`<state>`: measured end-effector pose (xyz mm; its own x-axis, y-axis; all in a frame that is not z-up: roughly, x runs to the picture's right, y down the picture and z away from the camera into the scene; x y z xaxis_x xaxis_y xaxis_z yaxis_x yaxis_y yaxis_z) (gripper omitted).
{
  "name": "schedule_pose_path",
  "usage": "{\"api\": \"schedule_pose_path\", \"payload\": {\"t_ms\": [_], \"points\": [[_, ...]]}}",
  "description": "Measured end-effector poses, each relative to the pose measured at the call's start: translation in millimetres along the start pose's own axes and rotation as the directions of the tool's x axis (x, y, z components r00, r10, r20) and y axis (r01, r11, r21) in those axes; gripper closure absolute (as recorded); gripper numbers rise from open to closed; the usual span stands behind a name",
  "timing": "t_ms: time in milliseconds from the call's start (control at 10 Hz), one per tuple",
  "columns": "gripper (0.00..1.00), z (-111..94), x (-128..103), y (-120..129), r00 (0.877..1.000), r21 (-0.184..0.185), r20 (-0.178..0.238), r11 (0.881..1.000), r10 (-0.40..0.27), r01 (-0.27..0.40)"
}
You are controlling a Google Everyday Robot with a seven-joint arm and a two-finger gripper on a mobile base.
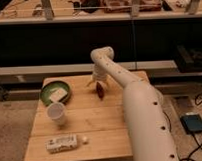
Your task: Place the pepper in the ceramic cup
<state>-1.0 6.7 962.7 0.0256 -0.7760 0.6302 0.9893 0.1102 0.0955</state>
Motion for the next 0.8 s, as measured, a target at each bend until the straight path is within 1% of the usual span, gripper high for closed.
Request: {"api": "schedule_pose_path", "payload": {"t_ms": [200,400,600,800], "points": [[0.2,4,-5,-6,1.0,-0.001,-0.004,1.0,-0.022,0.022],[0.2,12,-7,-5,1.0,-0.017,0.001,1.0,-0.026,0.026],[0.2,25,-9,-2,1.0,-0.031,0.008,0.999,-0.017,0.017],[0.22,33,-11,0,1.0,-0.033,0.014,0.999,0.005,-0.005]]}}
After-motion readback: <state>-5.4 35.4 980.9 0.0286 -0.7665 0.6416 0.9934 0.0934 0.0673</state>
